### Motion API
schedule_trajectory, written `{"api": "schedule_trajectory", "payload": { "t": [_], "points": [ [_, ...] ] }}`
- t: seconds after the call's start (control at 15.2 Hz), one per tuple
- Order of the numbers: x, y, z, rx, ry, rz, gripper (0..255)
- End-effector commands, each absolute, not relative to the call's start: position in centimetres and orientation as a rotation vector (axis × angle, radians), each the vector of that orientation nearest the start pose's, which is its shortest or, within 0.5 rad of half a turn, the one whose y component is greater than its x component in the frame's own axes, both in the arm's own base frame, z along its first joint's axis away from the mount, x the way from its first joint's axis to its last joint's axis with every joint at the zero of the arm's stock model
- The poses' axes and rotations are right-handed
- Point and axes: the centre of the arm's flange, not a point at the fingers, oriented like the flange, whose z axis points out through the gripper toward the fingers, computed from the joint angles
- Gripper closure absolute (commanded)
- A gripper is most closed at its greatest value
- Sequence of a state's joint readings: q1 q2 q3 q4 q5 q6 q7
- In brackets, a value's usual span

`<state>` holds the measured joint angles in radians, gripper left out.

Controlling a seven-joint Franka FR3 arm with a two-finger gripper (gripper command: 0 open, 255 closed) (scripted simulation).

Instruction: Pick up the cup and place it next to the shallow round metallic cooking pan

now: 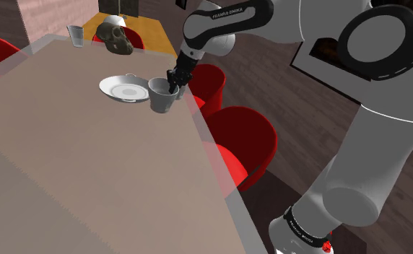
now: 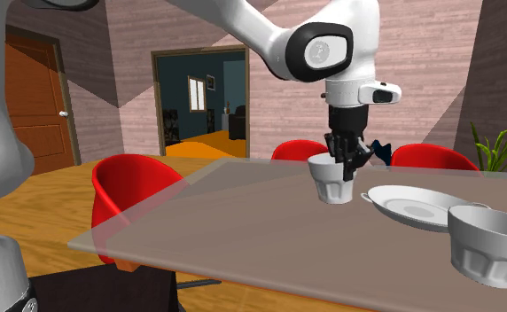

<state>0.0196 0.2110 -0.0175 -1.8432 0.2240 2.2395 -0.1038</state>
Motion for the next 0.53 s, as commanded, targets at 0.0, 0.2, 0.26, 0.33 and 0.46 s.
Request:
{"api": "schedule_trajectory", "payload": {
  "t": [0.0, 0.2, 0.26, 0.33, 0.46],
  "points": [
    [63.2, 0.8, 42.1, -2.953, 0.024, -0.289, 255],
    [63.2, 0.8, 40.5, -2.953, 0.024, -0.289, 255],
    [63.2, 0.8, 39.9, -2.953, 0.024, -0.289, 255],
    [63.2, 0.8, 39.4, -2.953, 0.024, -0.289, 255],
    [63.2, 0.8, 38.4, -2.953, 0.024, -0.289, 255]
  ]
}}
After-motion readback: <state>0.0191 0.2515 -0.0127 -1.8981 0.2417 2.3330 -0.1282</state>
